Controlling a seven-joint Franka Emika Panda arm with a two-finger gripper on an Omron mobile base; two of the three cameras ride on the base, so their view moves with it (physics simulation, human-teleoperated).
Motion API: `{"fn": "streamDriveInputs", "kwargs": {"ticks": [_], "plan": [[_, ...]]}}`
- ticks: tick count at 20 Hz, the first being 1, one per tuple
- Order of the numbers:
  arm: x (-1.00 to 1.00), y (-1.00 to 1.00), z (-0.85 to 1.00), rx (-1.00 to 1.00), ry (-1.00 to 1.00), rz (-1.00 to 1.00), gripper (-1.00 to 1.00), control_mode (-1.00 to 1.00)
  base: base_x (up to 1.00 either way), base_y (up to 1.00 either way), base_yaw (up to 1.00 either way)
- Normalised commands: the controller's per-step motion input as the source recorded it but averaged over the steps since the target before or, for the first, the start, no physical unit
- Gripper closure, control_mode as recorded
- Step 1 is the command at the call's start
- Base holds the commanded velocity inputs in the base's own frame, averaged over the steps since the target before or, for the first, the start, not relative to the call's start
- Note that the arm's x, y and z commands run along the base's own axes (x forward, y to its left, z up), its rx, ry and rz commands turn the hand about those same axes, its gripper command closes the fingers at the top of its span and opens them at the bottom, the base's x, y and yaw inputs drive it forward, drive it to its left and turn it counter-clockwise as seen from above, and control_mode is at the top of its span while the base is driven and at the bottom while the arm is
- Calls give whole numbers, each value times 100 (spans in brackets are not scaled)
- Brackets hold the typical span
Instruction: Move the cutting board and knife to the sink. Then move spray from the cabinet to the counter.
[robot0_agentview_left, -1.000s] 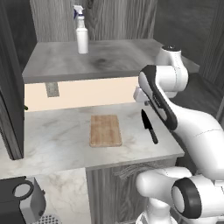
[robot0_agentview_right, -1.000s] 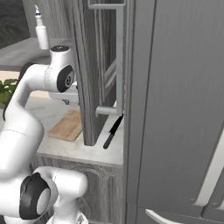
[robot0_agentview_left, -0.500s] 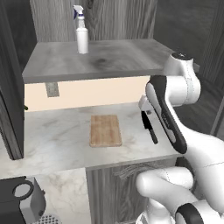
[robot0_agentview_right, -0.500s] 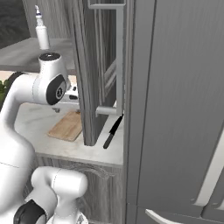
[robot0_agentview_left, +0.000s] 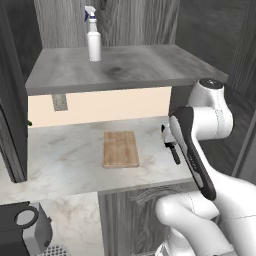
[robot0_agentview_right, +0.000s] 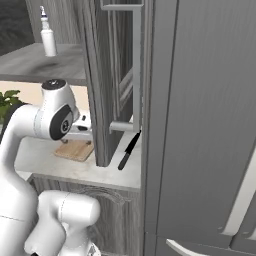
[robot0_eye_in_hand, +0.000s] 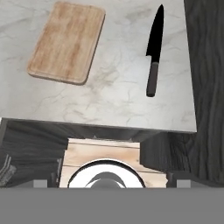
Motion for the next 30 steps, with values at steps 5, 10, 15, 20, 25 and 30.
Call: {"fn": "streamDriveInputs", "kwargs": {"ticks": [5,10,15,20,25,30], "plan": [[1,-7,-55,-9,0,0,-100,-100,0,0,0],[12,-17,-46,-3,1,0,-100,-100,0,0,0],[21,-30,-30,0,5,0,-100,-100,0,0,0],[35,-14,-15,0,0,0,-100,-100,0,0,0],[37,-23,-25,0,0,0,-100,-100,0,0,0],[41,-19,-30,0,2,-1,-100,-100,0,0,0]]}}
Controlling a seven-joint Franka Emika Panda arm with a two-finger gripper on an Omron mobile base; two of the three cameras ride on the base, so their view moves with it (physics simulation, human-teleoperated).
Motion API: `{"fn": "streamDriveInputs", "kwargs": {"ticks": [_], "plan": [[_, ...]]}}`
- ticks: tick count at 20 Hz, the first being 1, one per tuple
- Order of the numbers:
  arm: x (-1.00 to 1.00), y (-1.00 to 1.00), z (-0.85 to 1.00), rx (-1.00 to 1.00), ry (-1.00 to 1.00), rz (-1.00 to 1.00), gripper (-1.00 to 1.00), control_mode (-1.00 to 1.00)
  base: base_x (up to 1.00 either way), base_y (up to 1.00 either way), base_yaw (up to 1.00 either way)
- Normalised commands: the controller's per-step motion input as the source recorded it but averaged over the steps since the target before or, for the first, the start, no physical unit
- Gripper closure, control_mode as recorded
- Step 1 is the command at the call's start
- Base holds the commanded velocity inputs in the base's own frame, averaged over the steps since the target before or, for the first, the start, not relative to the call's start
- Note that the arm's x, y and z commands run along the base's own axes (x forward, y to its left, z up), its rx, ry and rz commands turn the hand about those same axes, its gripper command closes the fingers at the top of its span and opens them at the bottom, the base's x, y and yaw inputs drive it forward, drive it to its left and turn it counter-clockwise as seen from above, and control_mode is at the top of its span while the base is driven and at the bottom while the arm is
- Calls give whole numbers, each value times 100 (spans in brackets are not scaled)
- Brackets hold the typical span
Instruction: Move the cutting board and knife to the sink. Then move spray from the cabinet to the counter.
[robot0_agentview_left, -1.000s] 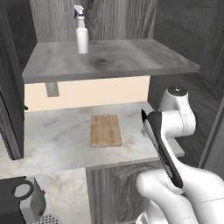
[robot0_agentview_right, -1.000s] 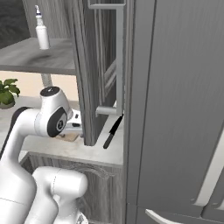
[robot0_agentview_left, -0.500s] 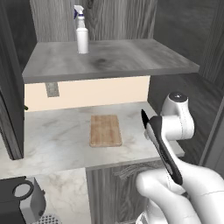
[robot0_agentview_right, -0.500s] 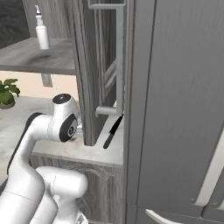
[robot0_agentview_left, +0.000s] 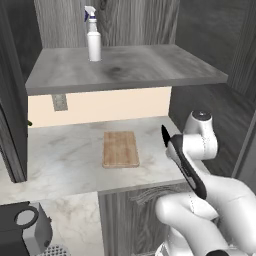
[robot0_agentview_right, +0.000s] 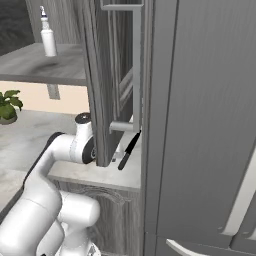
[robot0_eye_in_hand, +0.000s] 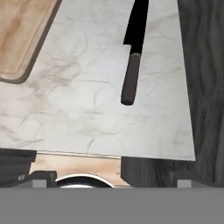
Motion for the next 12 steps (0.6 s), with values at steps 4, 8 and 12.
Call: {"fn": "streamDriveInputs", "kwargs": {"ticks": [4,8,12], "plan": [[43,-6,-32,0,1,-2,-100,-100,0,0,0],[46,-1,-32,0,0,-3,-100,-100,0,0,0],[36,-11,-18,0,6,-1,-100,-100,0,0,0]]}}
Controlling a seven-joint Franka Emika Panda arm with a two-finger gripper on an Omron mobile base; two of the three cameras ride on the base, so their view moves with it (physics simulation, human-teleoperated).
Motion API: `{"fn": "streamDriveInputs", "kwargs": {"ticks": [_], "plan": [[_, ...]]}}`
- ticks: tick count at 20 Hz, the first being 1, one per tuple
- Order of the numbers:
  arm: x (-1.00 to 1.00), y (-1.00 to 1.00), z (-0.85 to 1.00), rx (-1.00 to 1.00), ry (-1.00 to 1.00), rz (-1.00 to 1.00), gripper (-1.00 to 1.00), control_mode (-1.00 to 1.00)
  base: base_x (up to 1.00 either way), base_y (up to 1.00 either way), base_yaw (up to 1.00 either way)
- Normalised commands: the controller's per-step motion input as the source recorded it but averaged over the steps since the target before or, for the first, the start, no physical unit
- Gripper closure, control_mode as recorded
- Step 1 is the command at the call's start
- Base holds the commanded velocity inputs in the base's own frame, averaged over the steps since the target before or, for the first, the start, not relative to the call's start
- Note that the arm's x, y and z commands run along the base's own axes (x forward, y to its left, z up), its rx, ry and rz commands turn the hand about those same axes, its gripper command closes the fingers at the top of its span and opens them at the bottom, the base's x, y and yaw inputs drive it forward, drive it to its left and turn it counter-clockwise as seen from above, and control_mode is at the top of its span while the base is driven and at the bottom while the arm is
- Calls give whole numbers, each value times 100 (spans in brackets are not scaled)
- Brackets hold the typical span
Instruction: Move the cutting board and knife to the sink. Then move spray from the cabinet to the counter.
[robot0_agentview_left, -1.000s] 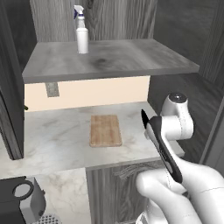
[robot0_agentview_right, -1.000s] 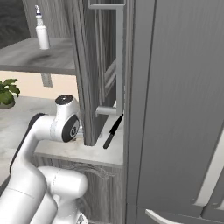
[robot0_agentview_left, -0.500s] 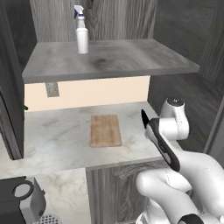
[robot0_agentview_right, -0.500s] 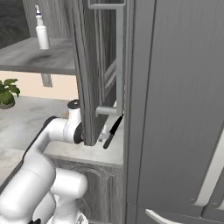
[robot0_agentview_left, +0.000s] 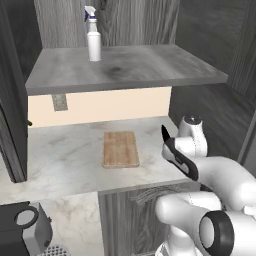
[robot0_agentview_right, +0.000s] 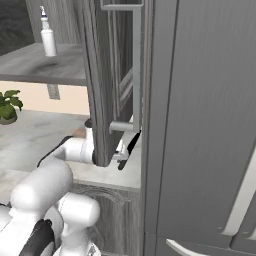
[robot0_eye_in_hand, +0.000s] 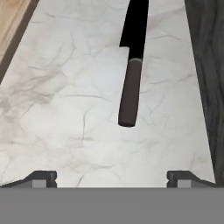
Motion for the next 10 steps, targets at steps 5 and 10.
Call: {"fn": "streamDriveInputs", "kwargs": {"ticks": [5,10], "plan": [[34,-14,-25,0,1,-1,-100,-100,0,0,0],[35,-14,-25,0,0,-2,-100,-100,0,0,0]]}}
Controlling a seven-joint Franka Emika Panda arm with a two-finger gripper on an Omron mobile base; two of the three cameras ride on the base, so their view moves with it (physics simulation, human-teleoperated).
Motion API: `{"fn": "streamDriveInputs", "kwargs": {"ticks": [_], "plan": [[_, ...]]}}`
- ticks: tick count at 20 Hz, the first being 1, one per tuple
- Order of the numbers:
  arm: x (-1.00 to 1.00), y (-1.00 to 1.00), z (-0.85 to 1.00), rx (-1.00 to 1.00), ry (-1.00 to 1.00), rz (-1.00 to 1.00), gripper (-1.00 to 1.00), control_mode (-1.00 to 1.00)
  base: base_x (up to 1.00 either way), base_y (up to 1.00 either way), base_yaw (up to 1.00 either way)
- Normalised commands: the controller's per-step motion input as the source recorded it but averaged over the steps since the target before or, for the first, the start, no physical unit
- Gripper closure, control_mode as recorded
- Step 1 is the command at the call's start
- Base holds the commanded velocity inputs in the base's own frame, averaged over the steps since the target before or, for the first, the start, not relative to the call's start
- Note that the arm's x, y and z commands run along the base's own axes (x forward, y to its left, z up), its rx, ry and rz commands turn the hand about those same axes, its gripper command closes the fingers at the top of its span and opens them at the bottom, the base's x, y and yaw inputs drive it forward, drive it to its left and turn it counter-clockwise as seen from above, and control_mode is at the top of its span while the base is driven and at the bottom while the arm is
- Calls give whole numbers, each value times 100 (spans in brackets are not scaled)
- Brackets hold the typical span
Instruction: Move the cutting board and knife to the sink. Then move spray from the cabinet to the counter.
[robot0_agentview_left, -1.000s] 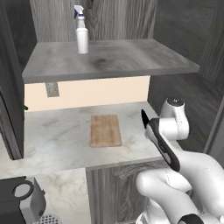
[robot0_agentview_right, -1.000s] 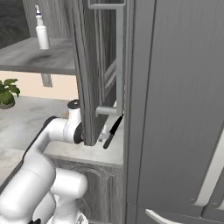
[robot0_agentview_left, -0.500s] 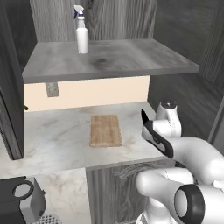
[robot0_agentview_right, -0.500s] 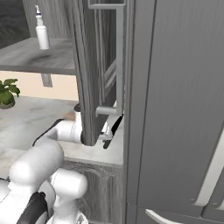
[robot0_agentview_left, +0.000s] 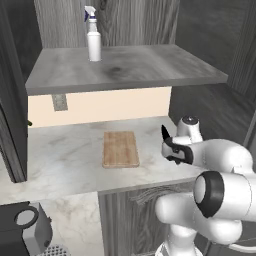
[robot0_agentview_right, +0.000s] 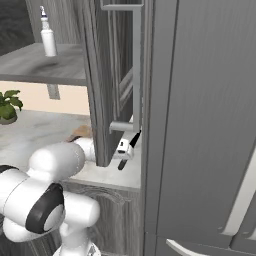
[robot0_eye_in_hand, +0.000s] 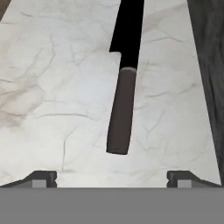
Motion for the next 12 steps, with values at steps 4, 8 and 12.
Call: {"fn": "streamDriveInputs", "kwargs": {"ticks": [4,8,12], "plan": [[43,-10,-34,0,0,-1,-100,-100,0,0,0],[46,-1,-33,0,0,0,-100,-100,0,0,0],[39,-1,-31,0,0,0,-100,-100,0,0,0]]}}
